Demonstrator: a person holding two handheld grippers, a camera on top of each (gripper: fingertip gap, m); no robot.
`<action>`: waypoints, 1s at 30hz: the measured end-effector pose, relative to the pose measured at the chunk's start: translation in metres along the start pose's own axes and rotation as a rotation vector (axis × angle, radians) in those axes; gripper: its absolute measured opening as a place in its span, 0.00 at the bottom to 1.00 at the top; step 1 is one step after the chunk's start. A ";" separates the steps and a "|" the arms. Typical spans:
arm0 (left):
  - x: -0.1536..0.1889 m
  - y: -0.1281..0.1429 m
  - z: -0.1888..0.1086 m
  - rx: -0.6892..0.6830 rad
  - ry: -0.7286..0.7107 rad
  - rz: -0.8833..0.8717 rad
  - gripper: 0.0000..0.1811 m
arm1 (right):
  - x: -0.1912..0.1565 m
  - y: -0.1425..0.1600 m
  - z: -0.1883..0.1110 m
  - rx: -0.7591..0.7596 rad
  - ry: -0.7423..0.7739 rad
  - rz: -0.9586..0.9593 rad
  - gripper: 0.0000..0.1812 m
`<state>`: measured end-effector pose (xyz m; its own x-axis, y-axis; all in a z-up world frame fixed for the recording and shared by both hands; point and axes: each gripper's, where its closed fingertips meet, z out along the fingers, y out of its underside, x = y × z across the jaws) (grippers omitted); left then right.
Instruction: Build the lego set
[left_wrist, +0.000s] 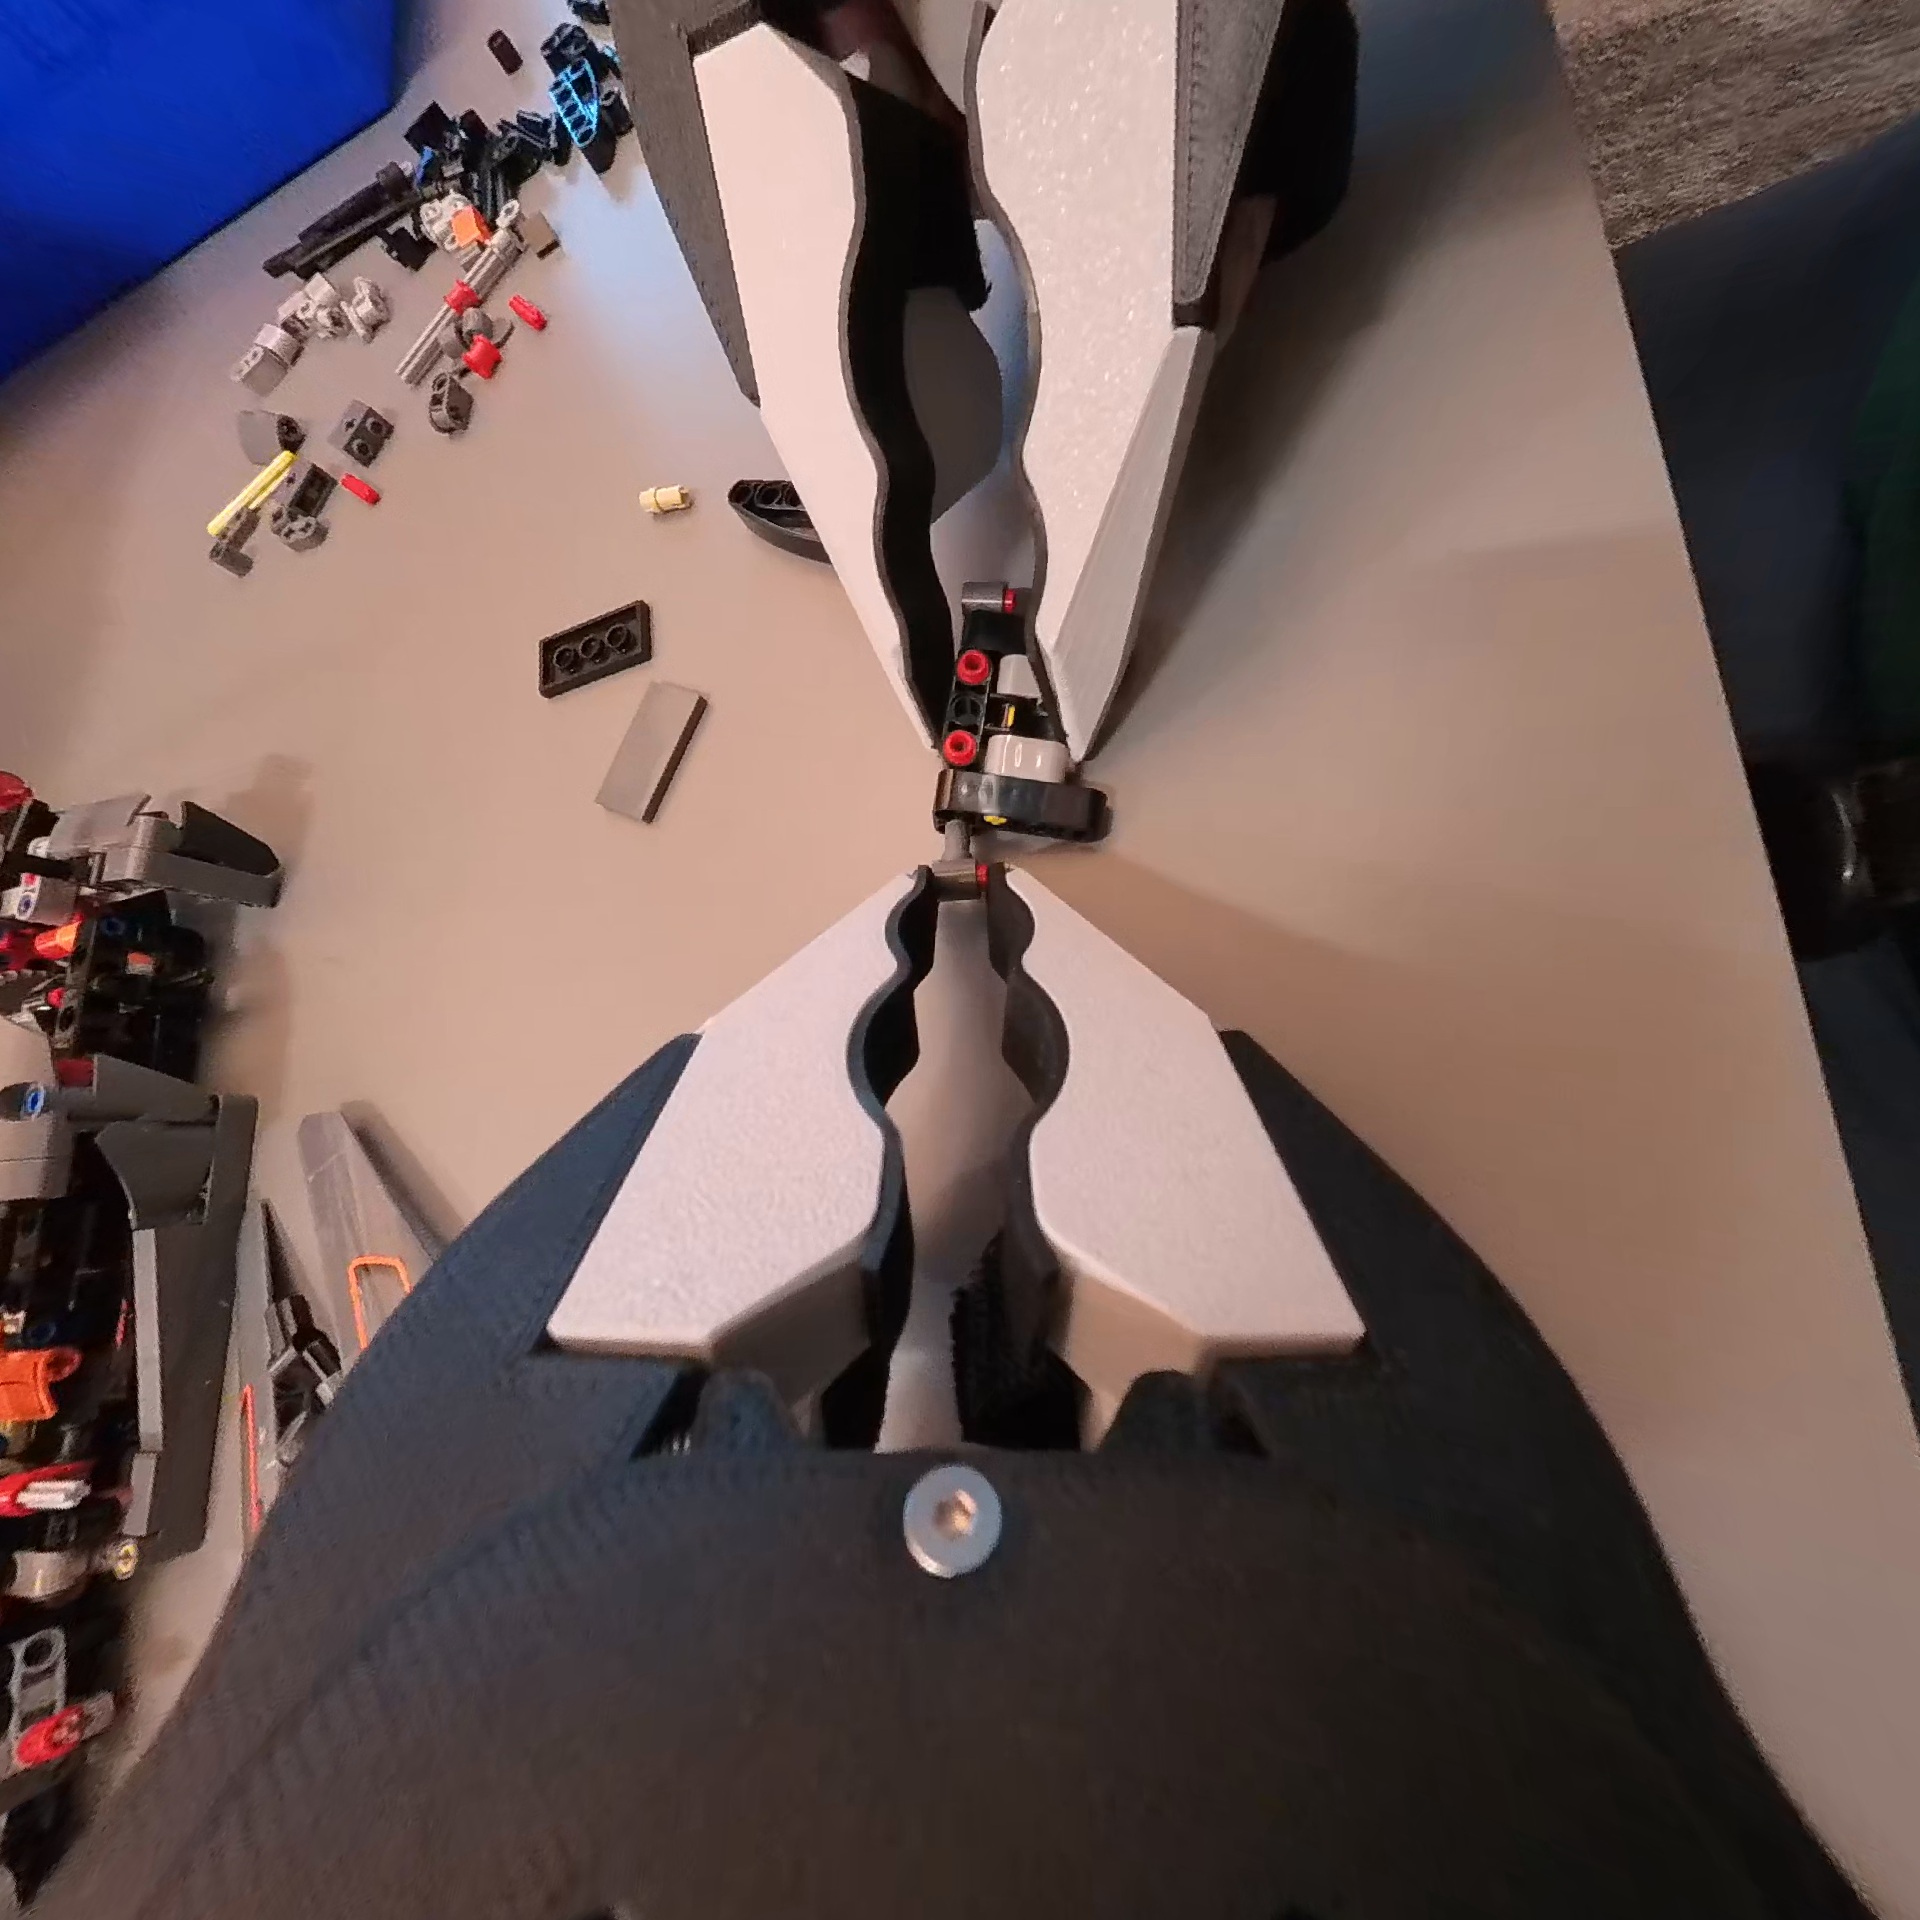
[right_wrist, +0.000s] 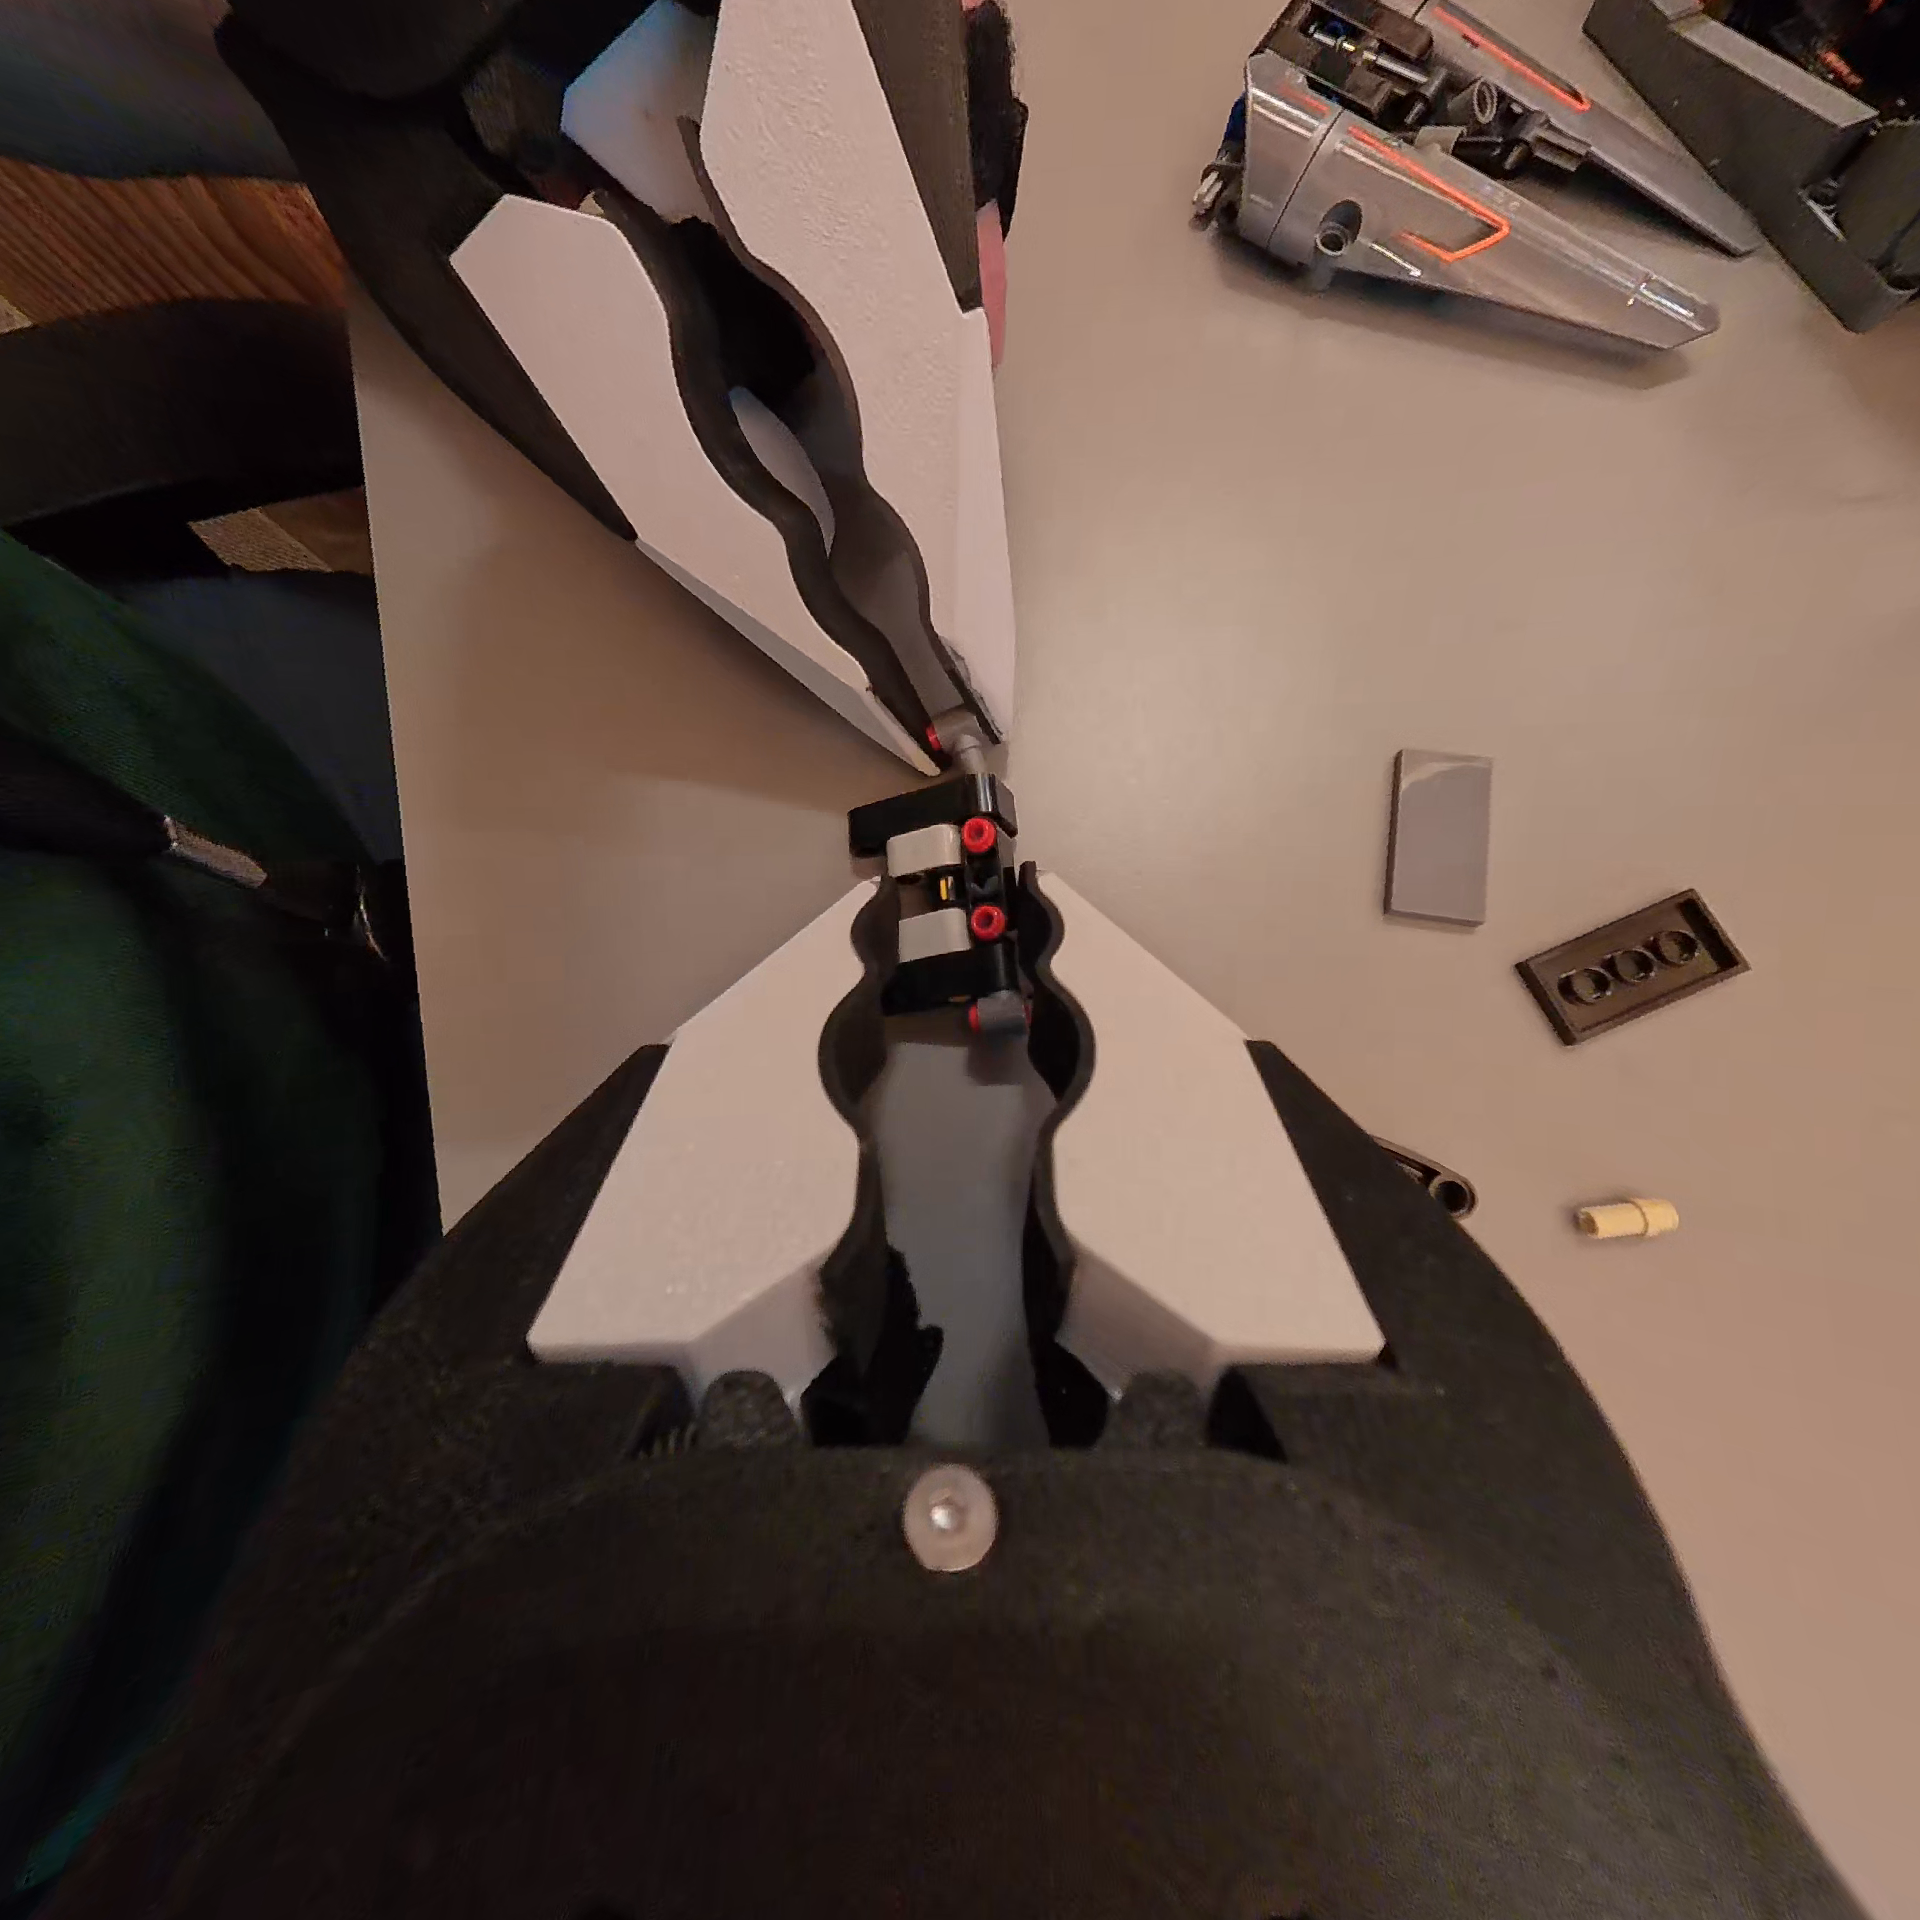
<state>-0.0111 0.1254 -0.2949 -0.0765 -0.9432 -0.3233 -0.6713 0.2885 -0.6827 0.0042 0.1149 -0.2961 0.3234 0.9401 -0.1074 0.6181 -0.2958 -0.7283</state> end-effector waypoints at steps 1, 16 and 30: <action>0.000 0.000 0.000 0.001 -0.006 0.010 0.04 | 0.000 0.000 0.000 0.001 -0.003 0.000 0.11; -0.001 -0.003 -0.001 0.030 0.007 0.036 0.04 | 0.000 0.000 0.000 0.006 -0.045 -0.012 0.11; -0.002 -0.002 0.001 0.034 0.040 0.073 0.04 | 0.000 0.001 -0.001 0.003 -0.073 -0.017 0.11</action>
<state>-0.0086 0.1265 -0.2938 -0.1538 -0.9251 -0.3472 -0.6375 0.3614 -0.6805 0.0050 0.1148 -0.2960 0.2598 0.9548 -0.1444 0.6204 -0.2796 -0.7327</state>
